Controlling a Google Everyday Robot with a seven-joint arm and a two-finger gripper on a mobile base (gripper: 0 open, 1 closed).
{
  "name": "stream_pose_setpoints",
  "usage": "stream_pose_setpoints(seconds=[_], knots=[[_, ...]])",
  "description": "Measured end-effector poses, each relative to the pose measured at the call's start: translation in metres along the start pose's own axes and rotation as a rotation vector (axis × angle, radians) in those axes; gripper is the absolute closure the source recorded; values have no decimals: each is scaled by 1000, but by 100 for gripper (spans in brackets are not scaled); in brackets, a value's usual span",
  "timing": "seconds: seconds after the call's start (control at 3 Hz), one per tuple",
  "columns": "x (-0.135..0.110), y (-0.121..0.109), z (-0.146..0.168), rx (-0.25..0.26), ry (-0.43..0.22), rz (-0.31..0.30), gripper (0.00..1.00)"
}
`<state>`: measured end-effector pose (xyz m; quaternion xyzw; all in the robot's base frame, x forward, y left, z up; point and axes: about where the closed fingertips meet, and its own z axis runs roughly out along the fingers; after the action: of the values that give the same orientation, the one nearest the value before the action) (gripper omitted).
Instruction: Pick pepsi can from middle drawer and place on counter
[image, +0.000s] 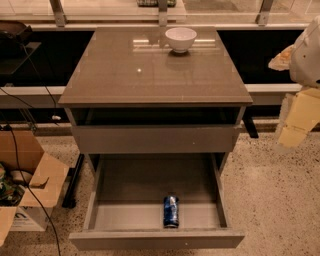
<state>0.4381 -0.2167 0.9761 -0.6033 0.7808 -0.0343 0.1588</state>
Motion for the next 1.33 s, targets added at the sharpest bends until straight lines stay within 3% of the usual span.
stream_pose_setpoints(seconds=[0.33, 0.67, 1.0, 1.33], knots=[[0, 0, 0, 0, 0, 0, 0], [-12, 1, 13, 4, -54, 38, 0], [-33, 10, 45, -24, -130, 121, 0], [-46, 18, 86, -77, -177, 254, 0]])
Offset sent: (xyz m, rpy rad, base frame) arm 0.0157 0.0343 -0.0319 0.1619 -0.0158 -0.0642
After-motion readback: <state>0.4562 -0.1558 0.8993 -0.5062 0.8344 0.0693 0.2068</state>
